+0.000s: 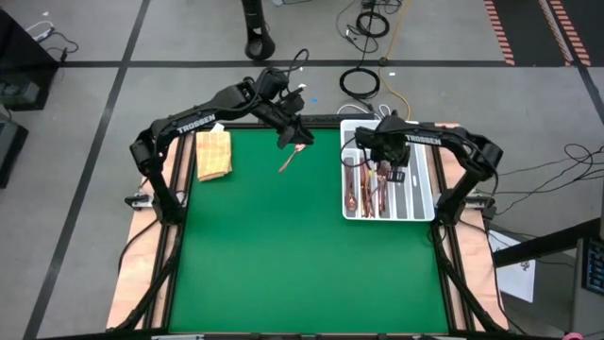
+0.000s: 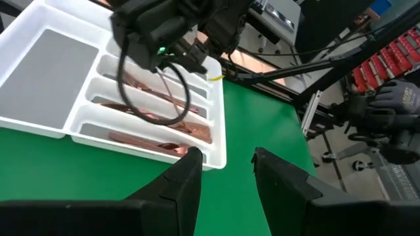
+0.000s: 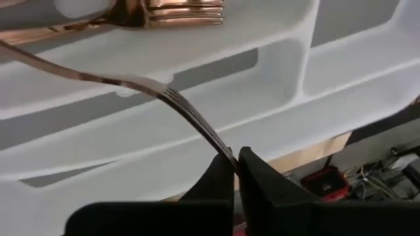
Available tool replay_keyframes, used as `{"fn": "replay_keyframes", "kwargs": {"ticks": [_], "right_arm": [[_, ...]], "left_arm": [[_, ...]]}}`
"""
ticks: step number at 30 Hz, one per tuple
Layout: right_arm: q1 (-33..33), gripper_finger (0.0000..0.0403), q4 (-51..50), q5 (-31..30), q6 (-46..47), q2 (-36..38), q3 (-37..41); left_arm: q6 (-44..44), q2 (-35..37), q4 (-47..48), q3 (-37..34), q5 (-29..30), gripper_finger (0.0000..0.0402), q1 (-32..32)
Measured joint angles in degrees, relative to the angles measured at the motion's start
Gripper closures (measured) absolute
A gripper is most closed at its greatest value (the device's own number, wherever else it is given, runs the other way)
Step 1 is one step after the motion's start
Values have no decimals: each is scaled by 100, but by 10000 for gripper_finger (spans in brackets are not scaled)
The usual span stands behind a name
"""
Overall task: Sort silverware
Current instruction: Put the gold fork into the silverware organizer
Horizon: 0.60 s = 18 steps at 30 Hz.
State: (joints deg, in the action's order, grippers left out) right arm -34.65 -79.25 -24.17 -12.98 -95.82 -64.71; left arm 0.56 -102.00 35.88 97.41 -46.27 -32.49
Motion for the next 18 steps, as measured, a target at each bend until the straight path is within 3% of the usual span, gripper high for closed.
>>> {"fn": "replay_keyframes", "kwargs": {"ticks": [11,18], "right_arm": [[-394,402,731,-147,-583,-638,0],[-484,400,1109,-162,-1036,-703,-5]], "left_arm": [[43,2,-116,0,47,258,0],[34,0,-114,0,627,258,67]]}}
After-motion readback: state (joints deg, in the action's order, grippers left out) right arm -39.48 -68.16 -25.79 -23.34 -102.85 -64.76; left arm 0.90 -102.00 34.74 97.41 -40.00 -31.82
